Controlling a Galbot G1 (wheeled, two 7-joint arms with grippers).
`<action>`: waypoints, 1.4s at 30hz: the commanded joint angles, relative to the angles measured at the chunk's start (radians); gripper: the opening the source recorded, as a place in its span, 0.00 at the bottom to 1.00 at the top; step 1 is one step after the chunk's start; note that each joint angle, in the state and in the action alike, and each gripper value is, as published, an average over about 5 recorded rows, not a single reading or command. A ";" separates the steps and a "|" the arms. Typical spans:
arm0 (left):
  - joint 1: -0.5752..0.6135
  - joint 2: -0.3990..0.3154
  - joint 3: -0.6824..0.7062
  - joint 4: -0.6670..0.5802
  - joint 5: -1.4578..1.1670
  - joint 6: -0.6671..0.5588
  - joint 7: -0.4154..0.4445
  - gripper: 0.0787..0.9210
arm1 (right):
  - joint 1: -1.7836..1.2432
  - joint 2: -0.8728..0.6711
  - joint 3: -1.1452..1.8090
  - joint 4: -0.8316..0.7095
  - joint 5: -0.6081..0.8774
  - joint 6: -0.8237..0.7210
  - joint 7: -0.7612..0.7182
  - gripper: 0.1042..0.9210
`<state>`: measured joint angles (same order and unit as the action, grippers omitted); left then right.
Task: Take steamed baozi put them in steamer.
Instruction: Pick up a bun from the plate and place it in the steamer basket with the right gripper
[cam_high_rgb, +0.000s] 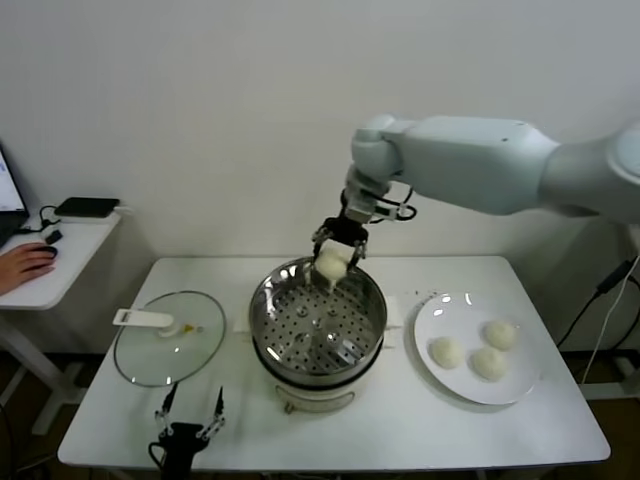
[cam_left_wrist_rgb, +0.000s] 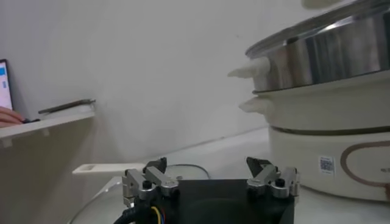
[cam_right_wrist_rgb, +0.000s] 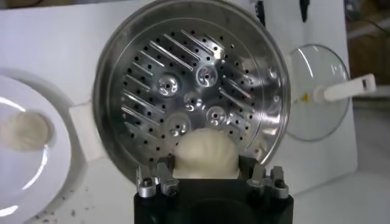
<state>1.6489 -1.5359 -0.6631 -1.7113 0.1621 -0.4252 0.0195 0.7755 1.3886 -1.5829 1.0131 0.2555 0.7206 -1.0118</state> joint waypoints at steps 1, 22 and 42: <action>0.004 -0.003 0.000 -0.005 -0.001 -0.001 -0.001 0.88 | -0.135 0.156 0.027 -0.187 -0.062 0.129 -0.037 0.71; 0.000 -0.006 0.000 0.005 -0.002 -0.009 -0.003 0.88 | -0.226 0.208 0.058 -0.345 -0.108 0.152 -0.080 0.71; 0.010 -0.002 0.001 -0.009 0.001 0.000 -0.004 0.88 | 0.113 0.024 -0.258 -0.004 0.358 -0.069 -0.065 0.88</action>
<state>1.6561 -1.5401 -0.6611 -1.7169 0.1615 -0.4273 0.0166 0.6955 1.5098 -1.6394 0.8123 0.3461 0.8237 -1.0861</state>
